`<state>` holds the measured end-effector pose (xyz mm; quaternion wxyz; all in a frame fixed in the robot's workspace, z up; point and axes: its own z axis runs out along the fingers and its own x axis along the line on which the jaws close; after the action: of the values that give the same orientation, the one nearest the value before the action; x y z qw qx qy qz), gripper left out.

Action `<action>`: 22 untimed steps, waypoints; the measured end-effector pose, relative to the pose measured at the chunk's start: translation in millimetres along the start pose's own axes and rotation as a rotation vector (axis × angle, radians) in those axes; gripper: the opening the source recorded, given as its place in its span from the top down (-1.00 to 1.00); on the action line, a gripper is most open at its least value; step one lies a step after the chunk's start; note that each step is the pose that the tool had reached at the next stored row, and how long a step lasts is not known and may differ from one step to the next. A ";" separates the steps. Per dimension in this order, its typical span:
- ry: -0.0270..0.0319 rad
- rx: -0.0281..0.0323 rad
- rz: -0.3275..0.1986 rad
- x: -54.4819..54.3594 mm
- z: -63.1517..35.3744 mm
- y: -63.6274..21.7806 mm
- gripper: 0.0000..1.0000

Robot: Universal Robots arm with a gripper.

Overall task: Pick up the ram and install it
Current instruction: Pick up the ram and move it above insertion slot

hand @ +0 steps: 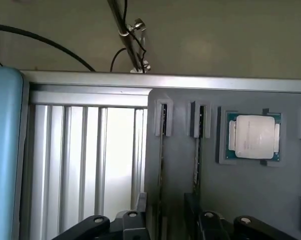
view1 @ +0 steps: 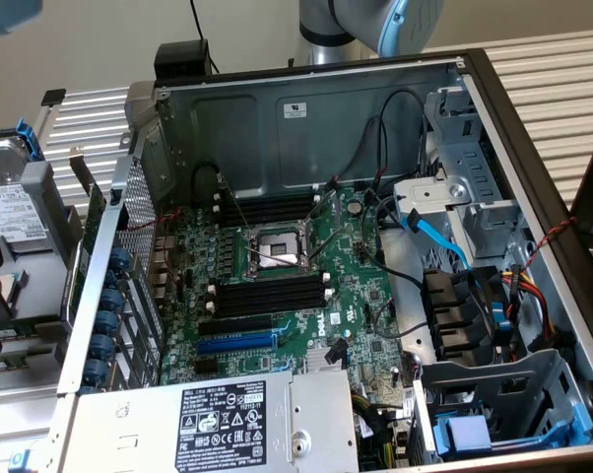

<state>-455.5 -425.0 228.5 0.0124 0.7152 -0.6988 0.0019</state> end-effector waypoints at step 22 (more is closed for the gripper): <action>0.0415 -0.0012 0.001 -1.6 0.3 0.0 0.15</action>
<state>-455.5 -423.4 228.1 0.0273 0.7148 -0.6986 0.0163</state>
